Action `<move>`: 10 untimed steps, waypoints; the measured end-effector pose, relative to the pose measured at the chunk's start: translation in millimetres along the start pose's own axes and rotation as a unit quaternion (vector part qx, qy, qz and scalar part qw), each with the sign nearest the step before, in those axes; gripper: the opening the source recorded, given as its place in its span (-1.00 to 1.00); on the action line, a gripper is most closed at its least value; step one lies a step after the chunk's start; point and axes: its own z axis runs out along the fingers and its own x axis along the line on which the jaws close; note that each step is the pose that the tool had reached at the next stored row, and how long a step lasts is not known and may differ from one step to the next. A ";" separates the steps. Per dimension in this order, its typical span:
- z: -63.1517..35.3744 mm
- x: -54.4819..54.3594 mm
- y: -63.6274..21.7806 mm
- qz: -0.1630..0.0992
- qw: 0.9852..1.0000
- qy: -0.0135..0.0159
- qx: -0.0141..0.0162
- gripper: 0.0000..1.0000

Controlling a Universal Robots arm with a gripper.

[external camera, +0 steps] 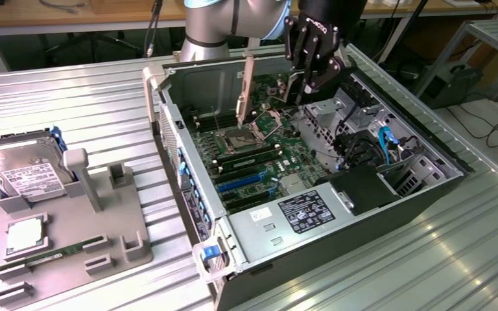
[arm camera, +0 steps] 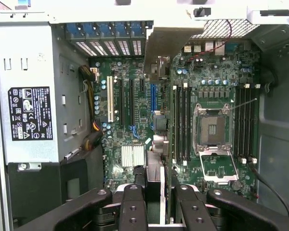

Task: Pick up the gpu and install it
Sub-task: 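Insert the gpu into the slot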

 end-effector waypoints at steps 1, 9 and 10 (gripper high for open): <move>0.3 0.0 0.0 0.000 1.000 0.000 0.000 -0.44; 4.1 0.9 1.0 0.000 1.000 0.000 0.000 -0.44; 4.4 0.8 1.0 0.000 1.000 0.000 0.000 -0.44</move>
